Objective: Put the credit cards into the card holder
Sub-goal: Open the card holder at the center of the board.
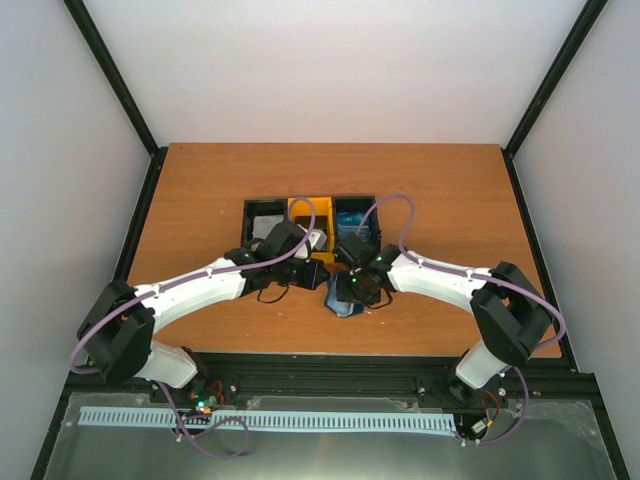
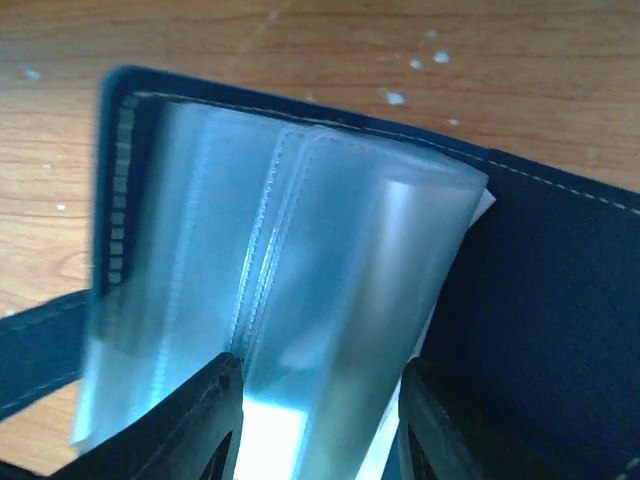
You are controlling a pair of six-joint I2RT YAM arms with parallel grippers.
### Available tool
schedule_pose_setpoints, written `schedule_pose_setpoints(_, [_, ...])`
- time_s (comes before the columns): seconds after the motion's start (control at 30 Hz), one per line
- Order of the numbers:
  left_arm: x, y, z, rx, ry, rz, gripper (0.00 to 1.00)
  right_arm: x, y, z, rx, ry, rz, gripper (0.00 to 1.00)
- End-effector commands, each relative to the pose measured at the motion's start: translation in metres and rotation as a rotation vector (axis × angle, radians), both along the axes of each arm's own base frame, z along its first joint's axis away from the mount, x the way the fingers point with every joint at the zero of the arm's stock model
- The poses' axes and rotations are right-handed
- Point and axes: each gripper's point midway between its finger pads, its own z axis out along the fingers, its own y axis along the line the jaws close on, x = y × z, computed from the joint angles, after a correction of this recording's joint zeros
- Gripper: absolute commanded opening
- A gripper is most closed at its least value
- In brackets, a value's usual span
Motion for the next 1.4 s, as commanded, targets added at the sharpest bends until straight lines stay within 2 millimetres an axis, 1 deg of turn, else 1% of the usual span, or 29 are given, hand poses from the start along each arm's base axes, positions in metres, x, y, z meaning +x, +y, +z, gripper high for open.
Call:
schedule_pose_setpoints(0.0, [0.003,0.003,0.012,-0.026,-0.027,0.022,0.01,-0.004,-0.016,-0.011,-0.115,0.004,-0.019,0.42])
schedule_pose_setpoints(0.13, [0.005,0.008,0.007,0.002,-0.025,0.047,0.01,-0.002,-0.030,-0.012,-0.205,-0.015,-0.050,0.42])
schedule_pose_setpoints(0.33, [0.003,0.017,-0.003,0.036,-0.013,0.079,0.01,0.001,-0.051,-0.004,-0.304,-0.053,-0.097,0.43])
schedule_pose_setpoints(0.43, [0.002,0.019,-0.006,0.041,-0.007,0.083,0.01,0.001,-0.060,-0.003,-0.346,-0.059,-0.115,0.45])
schedule_pose_setpoints(0.53, [0.002,0.020,-0.007,0.043,-0.004,0.085,0.01,0.005,-0.064,0.003,-0.367,-0.083,-0.125,0.48])
schedule_pose_setpoints(0.63, [0.001,0.020,-0.009,0.048,0.001,0.084,0.01,0.009,-0.062,0.011,-0.357,-0.103,-0.126,0.48])
schedule_pose_setpoints(0.73, [0.000,0.021,-0.012,0.053,0.005,0.083,0.01,0.010,-0.054,0.017,-0.313,-0.117,-0.108,0.44])
schedule_pose_setpoints(0.9, [0.000,0.021,-0.013,0.054,0.008,0.080,0.01,0.005,-0.037,0.007,-0.253,-0.079,-0.041,0.36])
schedule_pose_setpoints(1.0, [-0.001,0.021,-0.014,0.055,0.007,0.078,0.01,0.004,-0.029,0.007,-0.222,-0.081,-0.005,0.34])
schedule_pose_setpoints(1.1, [-0.001,0.021,-0.015,0.057,0.011,0.078,0.01,0.003,-0.013,0.013,-0.134,-0.096,0.038,0.42])
schedule_pose_setpoints(1.2, [-0.002,0.022,-0.017,0.060,0.013,0.078,0.01,0.003,-0.009,0.015,-0.114,-0.099,0.052,0.51])
schedule_pose_setpoints(1.37, [-0.003,0.024,-0.021,0.071,0.024,0.086,0.01,-0.001,-0.009,0.002,-0.130,-0.067,0.069,0.55])
